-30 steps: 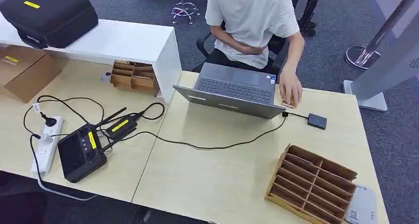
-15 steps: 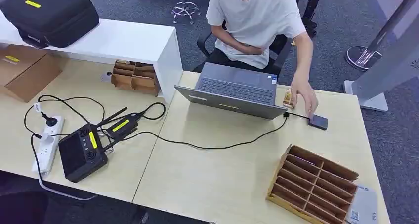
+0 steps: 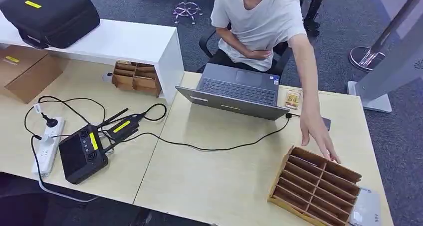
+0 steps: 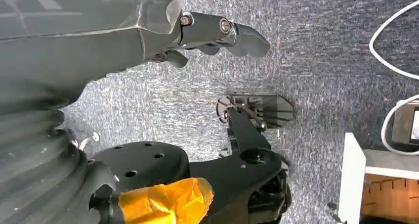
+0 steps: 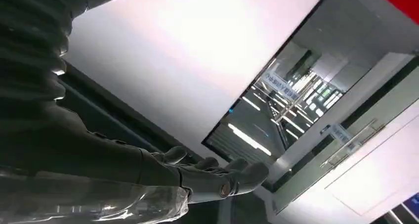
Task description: Pass the card to the sensor for recognition and then transmit it.
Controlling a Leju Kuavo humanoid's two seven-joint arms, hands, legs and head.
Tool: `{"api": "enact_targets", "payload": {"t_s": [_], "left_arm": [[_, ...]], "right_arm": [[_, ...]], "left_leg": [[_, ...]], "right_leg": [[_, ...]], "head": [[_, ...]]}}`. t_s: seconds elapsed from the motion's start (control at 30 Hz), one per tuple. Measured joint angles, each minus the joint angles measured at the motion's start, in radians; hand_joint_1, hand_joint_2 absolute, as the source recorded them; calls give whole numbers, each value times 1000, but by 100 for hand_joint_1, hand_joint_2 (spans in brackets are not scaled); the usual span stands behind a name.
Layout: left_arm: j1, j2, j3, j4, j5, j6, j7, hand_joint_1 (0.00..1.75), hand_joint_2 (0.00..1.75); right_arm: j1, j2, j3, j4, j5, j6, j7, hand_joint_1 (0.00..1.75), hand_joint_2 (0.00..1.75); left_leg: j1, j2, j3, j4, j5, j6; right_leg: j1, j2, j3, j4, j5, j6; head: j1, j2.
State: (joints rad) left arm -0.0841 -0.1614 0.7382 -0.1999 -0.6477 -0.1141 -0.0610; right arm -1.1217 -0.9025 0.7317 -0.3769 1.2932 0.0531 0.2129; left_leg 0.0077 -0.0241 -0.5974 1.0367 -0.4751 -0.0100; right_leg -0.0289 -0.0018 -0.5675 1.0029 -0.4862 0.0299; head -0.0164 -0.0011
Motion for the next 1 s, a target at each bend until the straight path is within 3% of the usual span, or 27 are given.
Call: {"api": "enact_targets", "payload": {"t_s": [0.23,0.4,0.57,1.0], "left_arm": [[5,-2,0,0,0,2,0,0,175],[12,-3,3,0,0,1,-1,0,175],[19,-3,8,0,0,6,-3,0,175],[27,-3,23,0,-5,24,11,0,175]], "right_arm": [[128,-28,-6,10,-48,-29,14,0,175],[302,-25,-55,19,-142,-83,54,0,175],[480,4,-104,40,-185,-128,90,0,175],[802,109,-233,93,-246,-123,152,0,175]], "left_leg": [[0,0,0,0,0,1],[1,-4,-1,0,0,1],[1,-5,-1,-1,-1,1],[1,-5,-1,-2,-1,1]], "right_leg": [[0,0,0,0,0,0],[0,-5,2,0,-1,1],[1,-5,2,0,-1,1],[0,-6,2,0,-3,0]], "head": [[0,0],[-1,0],[0,0],[0,0]]}}
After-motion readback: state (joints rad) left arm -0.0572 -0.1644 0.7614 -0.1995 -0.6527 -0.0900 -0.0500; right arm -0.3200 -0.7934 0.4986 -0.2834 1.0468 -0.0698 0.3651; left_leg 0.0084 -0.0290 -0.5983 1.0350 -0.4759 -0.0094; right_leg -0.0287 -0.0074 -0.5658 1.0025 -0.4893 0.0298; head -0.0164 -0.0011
